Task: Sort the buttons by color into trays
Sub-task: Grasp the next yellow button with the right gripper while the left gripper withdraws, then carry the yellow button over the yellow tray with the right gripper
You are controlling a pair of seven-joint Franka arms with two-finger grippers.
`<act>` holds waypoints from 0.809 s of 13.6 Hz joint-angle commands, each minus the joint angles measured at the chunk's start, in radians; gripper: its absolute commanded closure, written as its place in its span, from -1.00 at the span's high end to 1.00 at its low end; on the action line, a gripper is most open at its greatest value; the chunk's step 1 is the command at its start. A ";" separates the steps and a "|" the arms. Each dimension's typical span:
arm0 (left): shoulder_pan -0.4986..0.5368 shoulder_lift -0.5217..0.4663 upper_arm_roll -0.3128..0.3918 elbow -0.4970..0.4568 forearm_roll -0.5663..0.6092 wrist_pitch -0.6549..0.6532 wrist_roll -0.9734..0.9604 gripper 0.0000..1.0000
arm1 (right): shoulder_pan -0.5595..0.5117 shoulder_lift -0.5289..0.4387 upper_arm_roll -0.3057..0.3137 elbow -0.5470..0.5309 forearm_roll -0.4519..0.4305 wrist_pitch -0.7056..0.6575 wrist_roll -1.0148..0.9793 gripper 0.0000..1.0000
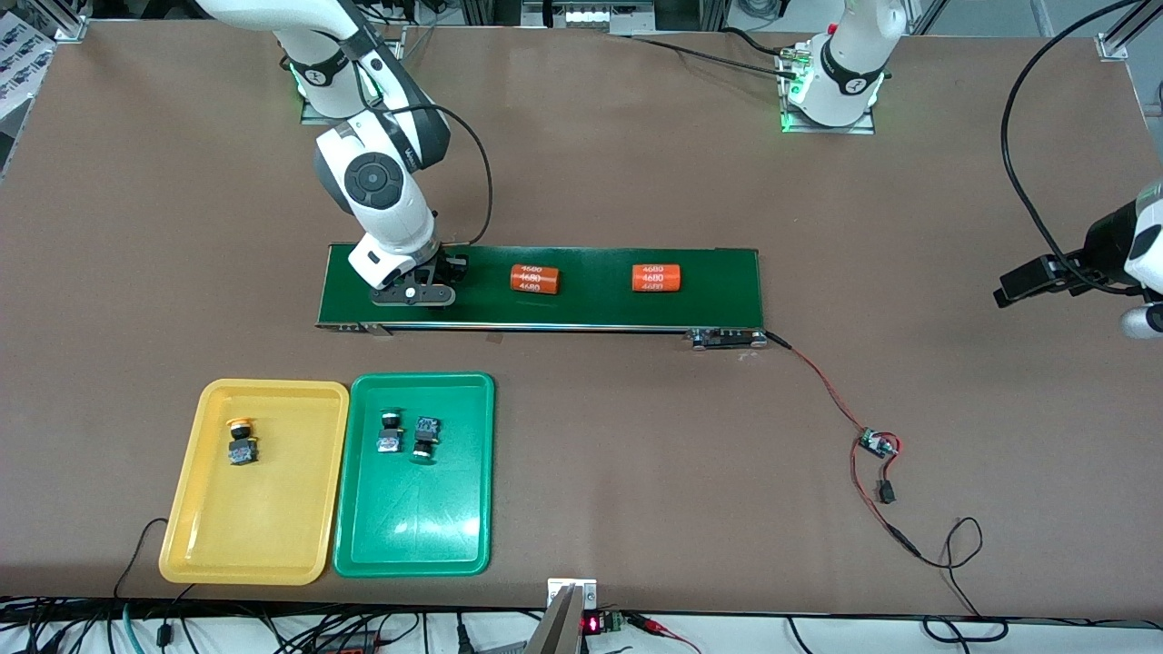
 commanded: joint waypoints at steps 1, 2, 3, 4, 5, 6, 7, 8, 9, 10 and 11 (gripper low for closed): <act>-0.002 -0.012 0.012 -0.012 -0.010 -0.014 0.041 1.00 | -0.005 0.008 -0.004 0.008 -0.015 0.011 -0.010 -0.87; -0.001 -0.015 0.012 -0.020 -0.009 -0.014 0.050 1.00 | -0.005 0.004 -0.016 0.034 -0.013 0.006 -0.023 -0.87; -0.001 -0.018 0.014 -0.025 -0.007 -0.012 0.060 1.00 | -0.007 0.000 -0.030 0.070 -0.013 -0.014 -0.033 -0.87; -0.001 -0.020 0.014 -0.025 -0.007 -0.014 0.060 1.00 | -0.007 0.000 -0.044 0.132 -0.013 -0.067 -0.071 -0.87; 0.001 -0.020 0.014 -0.026 -0.007 -0.014 0.060 1.00 | -0.013 0.007 -0.062 0.194 -0.008 -0.121 -0.133 -0.87; 0.002 -0.014 0.014 -0.017 -0.007 -0.014 0.061 1.00 | -0.045 0.038 -0.093 0.314 -0.001 -0.191 -0.258 -0.87; -0.010 -0.011 0.009 -0.006 0.014 -0.015 0.057 1.00 | -0.097 0.122 -0.104 0.441 -0.001 -0.228 -0.378 -0.86; -0.008 -0.015 0.010 0.003 0.014 -0.017 0.058 1.00 | -0.141 0.179 -0.104 0.495 0.001 -0.233 -0.440 -0.86; 0.001 -0.017 0.017 0.015 0.013 -0.024 0.072 1.00 | -0.177 0.230 -0.104 0.528 -0.002 -0.221 -0.494 -0.85; 0.004 -0.018 0.015 0.017 0.010 -0.024 0.072 1.00 | -0.197 0.276 -0.104 0.570 -0.004 -0.217 -0.549 -0.84; 0.001 -0.017 0.012 0.024 0.013 -0.024 0.069 1.00 | -0.212 0.319 -0.105 0.609 -0.005 -0.218 -0.612 -0.83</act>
